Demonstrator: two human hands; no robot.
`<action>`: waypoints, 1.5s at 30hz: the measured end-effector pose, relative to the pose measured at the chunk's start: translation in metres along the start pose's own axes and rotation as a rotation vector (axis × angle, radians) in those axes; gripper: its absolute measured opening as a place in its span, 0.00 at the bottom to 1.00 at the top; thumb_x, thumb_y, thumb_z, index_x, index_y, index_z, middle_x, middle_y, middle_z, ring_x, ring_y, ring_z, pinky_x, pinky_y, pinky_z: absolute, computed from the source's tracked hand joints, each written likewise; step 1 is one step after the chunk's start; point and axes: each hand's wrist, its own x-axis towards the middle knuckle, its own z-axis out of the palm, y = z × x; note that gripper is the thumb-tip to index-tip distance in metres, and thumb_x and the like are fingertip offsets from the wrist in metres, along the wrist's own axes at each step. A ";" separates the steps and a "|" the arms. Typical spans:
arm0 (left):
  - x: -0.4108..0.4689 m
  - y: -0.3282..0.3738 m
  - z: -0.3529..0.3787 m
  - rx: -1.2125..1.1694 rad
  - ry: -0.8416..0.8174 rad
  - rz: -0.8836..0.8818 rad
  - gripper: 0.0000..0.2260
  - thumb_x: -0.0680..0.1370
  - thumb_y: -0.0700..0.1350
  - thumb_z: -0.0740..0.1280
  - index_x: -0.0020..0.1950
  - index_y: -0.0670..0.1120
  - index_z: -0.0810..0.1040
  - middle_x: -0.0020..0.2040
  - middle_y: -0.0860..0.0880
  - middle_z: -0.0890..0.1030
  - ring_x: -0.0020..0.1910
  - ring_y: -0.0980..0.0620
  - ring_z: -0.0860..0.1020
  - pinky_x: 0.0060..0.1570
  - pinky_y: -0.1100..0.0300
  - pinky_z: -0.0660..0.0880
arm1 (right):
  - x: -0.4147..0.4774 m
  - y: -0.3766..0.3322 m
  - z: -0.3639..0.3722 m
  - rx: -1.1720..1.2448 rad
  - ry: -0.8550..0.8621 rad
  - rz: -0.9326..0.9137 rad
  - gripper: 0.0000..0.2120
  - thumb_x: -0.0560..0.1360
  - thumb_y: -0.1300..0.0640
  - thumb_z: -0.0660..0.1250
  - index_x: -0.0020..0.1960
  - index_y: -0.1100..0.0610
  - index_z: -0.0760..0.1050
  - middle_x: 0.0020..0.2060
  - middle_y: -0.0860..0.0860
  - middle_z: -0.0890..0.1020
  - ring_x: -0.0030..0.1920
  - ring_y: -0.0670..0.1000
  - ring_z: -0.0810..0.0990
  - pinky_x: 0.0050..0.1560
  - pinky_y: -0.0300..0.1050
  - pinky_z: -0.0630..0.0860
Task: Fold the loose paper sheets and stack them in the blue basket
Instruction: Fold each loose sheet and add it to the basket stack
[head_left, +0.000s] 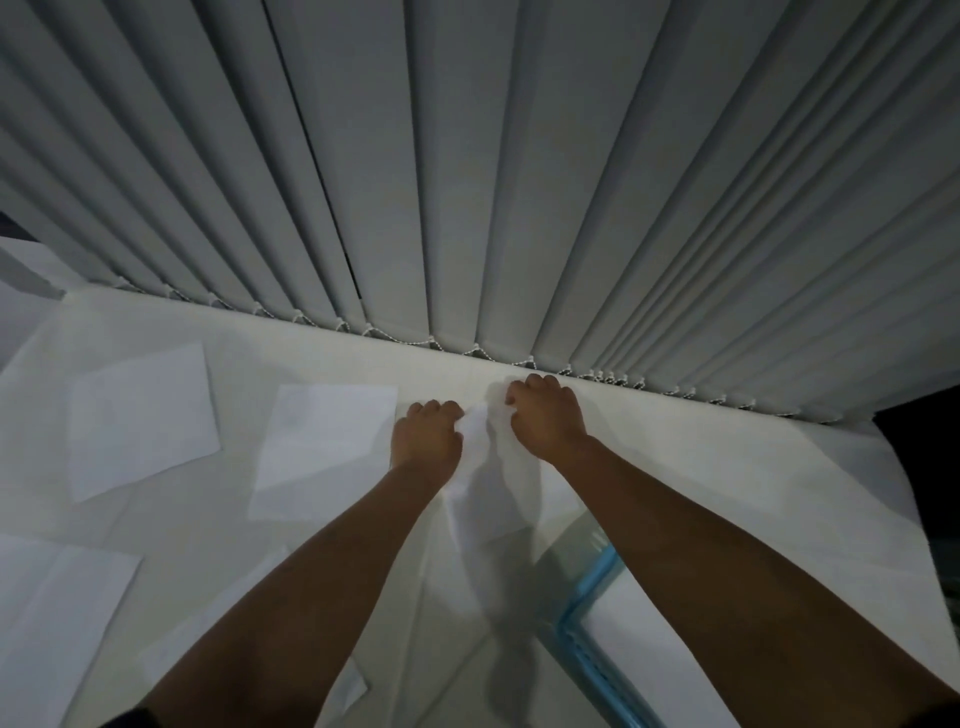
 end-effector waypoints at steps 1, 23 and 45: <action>-0.001 -0.001 -0.001 0.017 -0.001 0.005 0.15 0.77 0.45 0.62 0.63 0.48 0.75 0.60 0.46 0.78 0.61 0.44 0.72 0.55 0.53 0.71 | -0.001 0.000 -0.001 0.011 0.008 -0.012 0.12 0.74 0.60 0.61 0.56 0.53 0.75 0.57 0.53 0.76 0.60 0.56 0.71 0.56 0.50 0.67; -0.098 -0.005 0.018 -0.098 -0.211 0.152 0.18 0.72 0.55 0.67 0.61 0.55 0.73 0.64 0.54 0.73 0.67 0.50 0.66 0.65 0.52 0.62 | -0.111 0.038 0.004 -0.133 -0.121 -0.114 0.22 0.73 0.65 0.59 0.60 0.47 0.78 0.60 0.49 0.79 0.62 0.53 0.72 0.65 0.50 0.62; -0.037 0.029 0.005 -0.149 -0.141 -0.078 0.05 0.77 0.46 0.62 0.49 0.47 0.76 0.54 0.46 0.81 0.56 0.44 0.78 0.51 0.55 0.74 | -0.114 0.032 0.010 -0.058 0.041 0.108 0.24 0.79 0.51 0.52 0.75 0.50 0.61 0.75 0.46 0.64 0.74 0.55 0.59 0.74 0.57 0.49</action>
